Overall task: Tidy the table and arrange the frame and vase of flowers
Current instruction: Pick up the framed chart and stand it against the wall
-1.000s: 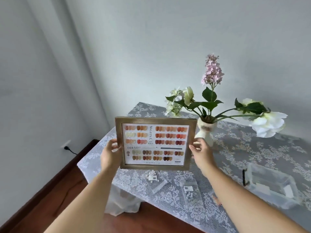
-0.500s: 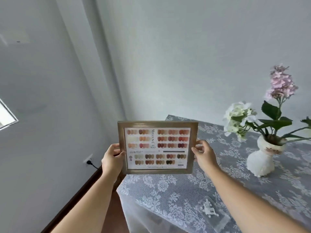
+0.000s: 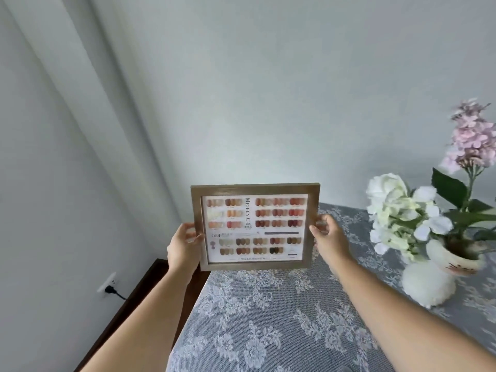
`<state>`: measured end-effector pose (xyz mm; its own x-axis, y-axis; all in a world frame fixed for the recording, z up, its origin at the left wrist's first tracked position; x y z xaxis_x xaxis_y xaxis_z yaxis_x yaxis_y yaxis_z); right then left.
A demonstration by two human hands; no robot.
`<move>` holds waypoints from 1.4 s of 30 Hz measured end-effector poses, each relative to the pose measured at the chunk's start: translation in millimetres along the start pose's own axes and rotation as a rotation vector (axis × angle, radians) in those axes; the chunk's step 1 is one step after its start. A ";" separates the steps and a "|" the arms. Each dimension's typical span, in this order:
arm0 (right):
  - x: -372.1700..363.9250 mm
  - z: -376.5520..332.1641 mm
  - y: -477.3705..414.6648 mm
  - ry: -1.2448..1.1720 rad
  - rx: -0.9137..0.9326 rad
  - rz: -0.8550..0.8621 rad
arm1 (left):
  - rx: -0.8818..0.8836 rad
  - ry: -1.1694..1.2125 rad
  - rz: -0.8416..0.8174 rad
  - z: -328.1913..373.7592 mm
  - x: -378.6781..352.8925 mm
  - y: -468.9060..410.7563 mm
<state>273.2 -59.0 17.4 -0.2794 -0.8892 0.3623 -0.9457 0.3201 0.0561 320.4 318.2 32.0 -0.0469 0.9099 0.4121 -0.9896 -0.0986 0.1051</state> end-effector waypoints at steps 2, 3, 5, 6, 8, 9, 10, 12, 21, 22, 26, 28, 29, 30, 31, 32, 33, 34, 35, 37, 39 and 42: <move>2.6 3.5 -17.2 0.034 -0.013 0.039 | 0.005 -0.007 -0.018 6.2 -12.3 -20.1; 3.8 4.9 -25.9 0.050 -0.022 0.065 | 0.008 -0.015 -0.027 9.1 -18.7 -31.1; 4.7 6.0 -40.6 0.067 -0.039 0.114 | 0.006 -0.026 -0.041 15.2 -29.8 -51.1; 4.4 7.5 -49.2 0.072 -0.050 0.138 | 0.002 -0.036 -0.050 17.1 -35.4 -62.7; 5.4 11.5 -65.4 0.077 -0.081 0.206 | -0.018 -0.069 -0.085 21.9 -48.3 -88.5; 7.2 12.3 -72.1 0.087 -0.088 0.241 | -0.030 -0.082 -0.103 25.5 -54.1 -99.8; 8.6 12.8 -81.2 0.101 -0.091 0.274 | -0.040 -0.091 -0.121 29.7 -60.6 -113.3; 10.9 14.4 -101.7 0.114 -0.103 0.322 | -0.055 -0.101 -0.155 37.9 -74.3 -140.0; 34.0 40.6 -173.5 0.010 -0.158 0.478 | -0.075 -0.025 -0.266 53.8 -144.1 -228.7; 36.7 45.3 -176.5 0.013 -0.166 0.492 | -0.070 -0.025 -0.273 51.6 -151.4 -233.3; 43.9 59.2 -180.6 0.024 -0.168 0.521 | -0.047 -0.033 -0.290 42.9 -171.3 -243.6; 45.4 63.6 -179.4 0.019 -0.173 0.525 | -0.048 -0.047 -0.305 40.9 -178.2 -246.0; 45.7 64.8 -177.8 0.016 -0.175 0.527 | -0.050 -0.049 -0.309 40.4 -179.7 -246.1; 46.8 65.3 -175.5 0.020 -0.177 0.532 | -0.050 -0.045 -0.312 40.0 -181.2 -245.6; 48.0 65.1 -173.3 0.030 -0.181 0.538 | -0.048 -0.040 -0.314 39.2 -182.0 -244.6; 49.2 64.4 -170.6 0.041 -0.185 0.542 | -0.045 -0.035 -0.315 38.6 -182.2 -242.7; 50.2 63.5 -167.8 0.051 -0.188 0.546 | -0.045 -0.032 -0.317 38.3 -182.4 -240.0; 50.7 62.7 -165.0 0.059 -0.192 0.547 | -0.049 -0.031 -0.320 38.2 -182.3 -237.1; 51.2 62.4 -161.6 0.061 -0.195 0.547 | -0.054 -0.031 -0.324 38.0 -182.0 -233.6; 51.1 62.5 -153.7 0.051 -0.200 0.547 | -0.063 -0.026 -0.335 36.5 -180.6 -226.2; 50.2 63.4 -145.3 0.047 -0.207 0.548 | -0.068 -0.028 -0.344 34.5 -178.5 -220.1; 47.9 67.1 -132.9 0.056 -0.213 0.542 | -0.064 -0.038 -0.357 31.4 -177.4 -211.4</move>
<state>374.4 -166.1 -35.2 -0.6992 -0.5636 0.4398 -0.6145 0.7882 0.0330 542.2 165.0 -34.9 0.3068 0.8670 0.3927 -0.9493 0.2489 0.1921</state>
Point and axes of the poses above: each hand's wrist, its own y-axis away from the middle knuckle, its own x-axis out of the back of the hand, z = x × y, the point moved 10 cm from there along -y, towards the middle knuckle, and after that the axes turned 12 degrees about -z, right-handed, at the moved point
